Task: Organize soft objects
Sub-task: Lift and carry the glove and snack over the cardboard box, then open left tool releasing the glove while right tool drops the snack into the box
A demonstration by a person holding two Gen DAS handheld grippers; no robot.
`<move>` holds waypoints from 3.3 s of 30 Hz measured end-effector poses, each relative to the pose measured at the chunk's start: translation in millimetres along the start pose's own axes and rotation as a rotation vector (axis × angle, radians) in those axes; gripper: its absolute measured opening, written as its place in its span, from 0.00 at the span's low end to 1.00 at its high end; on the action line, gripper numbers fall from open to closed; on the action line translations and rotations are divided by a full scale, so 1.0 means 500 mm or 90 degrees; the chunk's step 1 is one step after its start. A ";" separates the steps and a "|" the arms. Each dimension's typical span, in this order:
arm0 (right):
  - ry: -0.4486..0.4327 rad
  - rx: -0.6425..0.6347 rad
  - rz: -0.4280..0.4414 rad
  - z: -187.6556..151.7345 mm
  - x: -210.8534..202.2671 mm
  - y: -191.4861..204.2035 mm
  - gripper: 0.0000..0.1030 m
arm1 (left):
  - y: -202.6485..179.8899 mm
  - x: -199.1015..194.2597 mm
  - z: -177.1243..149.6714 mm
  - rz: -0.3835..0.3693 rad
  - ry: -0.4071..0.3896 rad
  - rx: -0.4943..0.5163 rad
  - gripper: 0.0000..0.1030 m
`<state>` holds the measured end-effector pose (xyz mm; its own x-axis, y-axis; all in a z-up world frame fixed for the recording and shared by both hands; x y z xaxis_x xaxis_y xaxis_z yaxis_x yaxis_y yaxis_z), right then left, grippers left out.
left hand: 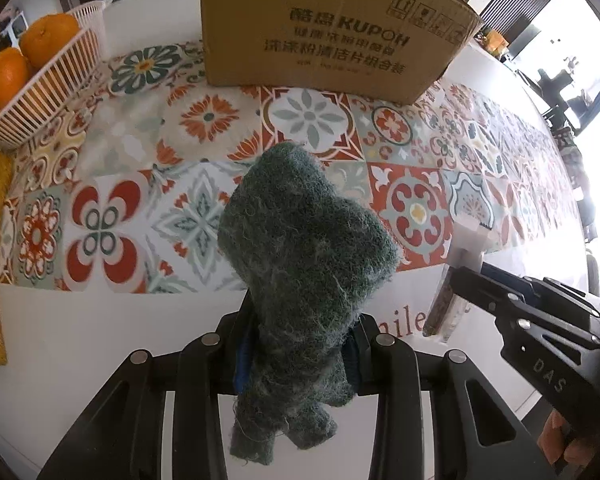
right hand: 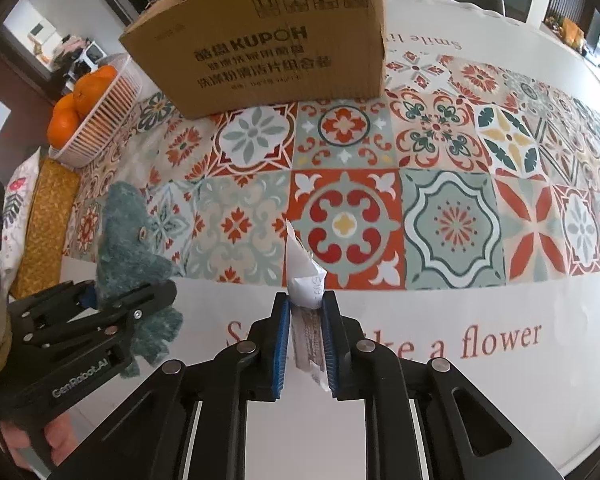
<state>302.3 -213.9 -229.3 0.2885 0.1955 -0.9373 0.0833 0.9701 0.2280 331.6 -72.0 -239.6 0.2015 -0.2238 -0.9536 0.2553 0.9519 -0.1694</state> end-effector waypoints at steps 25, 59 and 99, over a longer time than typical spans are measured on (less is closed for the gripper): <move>-0.138 -0.009 0.034 0.082 -0.135 0.049 0.16 | -0.002 -0.136 0.079 -0.004 -0.119 0.052 0.35; -0.329 -0.036 0.058 0.322 -0.314 0.097 0.16 | -0.023 -0.328 0.331 0.004 -0.280 0.138 0.35; -0.113 0.033 0.037 0.515 -0.012 0.021 0.39 | -0.001 -0.033 0.537 0.084 -0.038 0.297 0.74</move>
<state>547.2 -241.8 -153.4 0.4574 0.2176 -0.8623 0.1093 0.9485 0.2973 582.0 -125.1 -157.0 0.3105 -0.1323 -0.9413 0.6174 0.7810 0.0939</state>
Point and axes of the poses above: each gripper's, at about its wrist camera, not at the fingertips, and x roughly the way its jaws point, y to its left, z to its top, the point moved 3 cm from there along x, roughly the way its jaws point, and after that the axes turned 3 degrees about x, right-handed, at the moved point
